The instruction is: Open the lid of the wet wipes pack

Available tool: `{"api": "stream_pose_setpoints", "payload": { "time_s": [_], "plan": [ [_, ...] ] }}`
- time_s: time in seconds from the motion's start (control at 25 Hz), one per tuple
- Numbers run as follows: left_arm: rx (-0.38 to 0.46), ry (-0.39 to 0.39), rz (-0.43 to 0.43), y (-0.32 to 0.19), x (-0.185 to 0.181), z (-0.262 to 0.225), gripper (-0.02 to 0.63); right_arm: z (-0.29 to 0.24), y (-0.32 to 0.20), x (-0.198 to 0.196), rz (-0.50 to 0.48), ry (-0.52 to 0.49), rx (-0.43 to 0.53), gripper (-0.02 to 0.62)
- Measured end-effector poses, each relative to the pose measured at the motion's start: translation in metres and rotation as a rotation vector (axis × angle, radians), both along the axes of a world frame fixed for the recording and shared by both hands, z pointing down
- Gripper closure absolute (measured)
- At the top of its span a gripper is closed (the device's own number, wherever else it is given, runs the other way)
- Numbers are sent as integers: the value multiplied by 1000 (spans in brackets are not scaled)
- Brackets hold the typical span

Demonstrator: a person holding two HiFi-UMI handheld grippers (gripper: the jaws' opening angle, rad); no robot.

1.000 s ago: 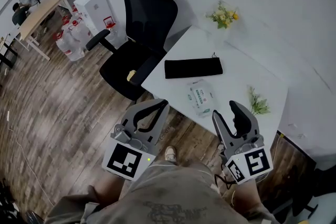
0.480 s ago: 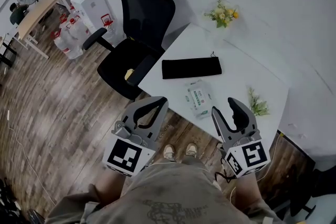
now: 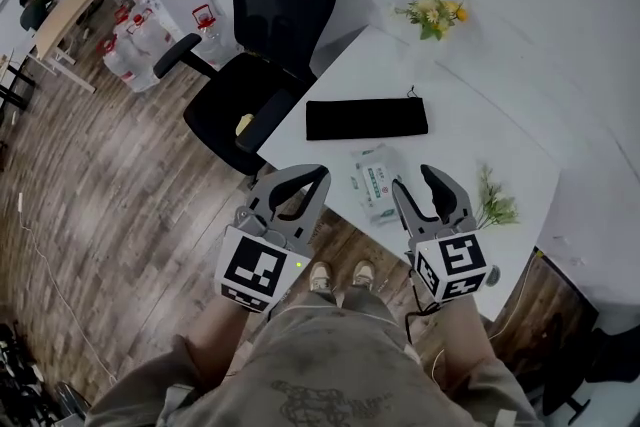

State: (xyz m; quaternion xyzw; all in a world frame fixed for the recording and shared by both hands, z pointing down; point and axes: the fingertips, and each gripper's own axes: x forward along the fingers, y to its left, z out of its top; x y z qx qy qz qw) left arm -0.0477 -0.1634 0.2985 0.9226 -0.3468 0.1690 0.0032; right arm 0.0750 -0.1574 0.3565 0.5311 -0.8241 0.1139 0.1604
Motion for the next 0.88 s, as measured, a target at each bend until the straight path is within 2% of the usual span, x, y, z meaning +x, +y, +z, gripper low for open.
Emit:
{"api": "stream_pose_setpoints", "payload": {
  "time_s": [0.4,0.88],
  "plan": [
    [-183,-77,13,-28,24,107,589,110,-36,-8,-35,39,-174,387],
    [-396,-185,45,-37,42,246,589,216,-45,-23,-81,105,-318,373]
  ]
}}
